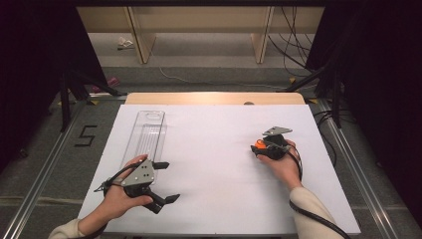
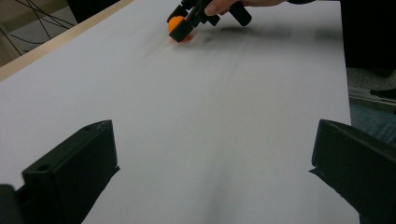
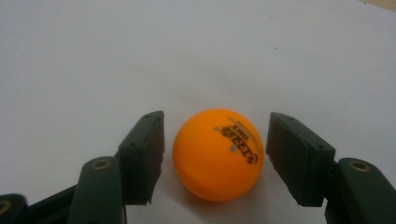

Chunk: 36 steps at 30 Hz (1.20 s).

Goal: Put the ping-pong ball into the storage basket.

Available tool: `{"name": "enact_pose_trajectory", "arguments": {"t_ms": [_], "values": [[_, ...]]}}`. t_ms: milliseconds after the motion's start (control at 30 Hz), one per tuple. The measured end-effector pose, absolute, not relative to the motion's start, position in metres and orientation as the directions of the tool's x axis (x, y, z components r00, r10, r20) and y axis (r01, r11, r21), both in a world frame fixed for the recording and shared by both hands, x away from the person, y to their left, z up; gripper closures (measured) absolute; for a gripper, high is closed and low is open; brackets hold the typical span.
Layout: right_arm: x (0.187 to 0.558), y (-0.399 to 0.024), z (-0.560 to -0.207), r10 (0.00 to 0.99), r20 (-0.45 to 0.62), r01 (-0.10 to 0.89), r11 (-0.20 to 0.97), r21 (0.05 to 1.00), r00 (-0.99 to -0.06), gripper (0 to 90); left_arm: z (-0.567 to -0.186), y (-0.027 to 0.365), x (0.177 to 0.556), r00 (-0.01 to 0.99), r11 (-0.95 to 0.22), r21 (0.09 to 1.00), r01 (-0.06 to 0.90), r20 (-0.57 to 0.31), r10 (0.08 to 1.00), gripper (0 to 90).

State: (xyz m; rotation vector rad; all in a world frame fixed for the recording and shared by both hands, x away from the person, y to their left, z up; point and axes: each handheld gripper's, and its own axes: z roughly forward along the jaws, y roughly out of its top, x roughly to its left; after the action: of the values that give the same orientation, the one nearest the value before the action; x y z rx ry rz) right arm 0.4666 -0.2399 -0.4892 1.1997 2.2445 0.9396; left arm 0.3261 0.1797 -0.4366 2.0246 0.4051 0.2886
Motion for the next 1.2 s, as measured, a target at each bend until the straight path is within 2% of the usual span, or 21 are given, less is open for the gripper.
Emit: {"name": "enact_pose_trajectory", "arguments": {"t_ms": [700,1200], "values": [[0.4674,-0.2413,-0.4905,0.842,-0.038,0.566,0.394,0.724,-0.538,51.1,-0.4365,0.1796,0.3261,0.917,-0.436,0.886,0.16,0.031,0.398,0.0],[0.4672,-0.2413,-0.4893,0.84,-0.038,0.56,0.394,0.728,-0.541,51.4,-0.4365,0.1795,0.3259,0.917,-0.436,0.886,0.158,0.031,0.397,0.0]]}}
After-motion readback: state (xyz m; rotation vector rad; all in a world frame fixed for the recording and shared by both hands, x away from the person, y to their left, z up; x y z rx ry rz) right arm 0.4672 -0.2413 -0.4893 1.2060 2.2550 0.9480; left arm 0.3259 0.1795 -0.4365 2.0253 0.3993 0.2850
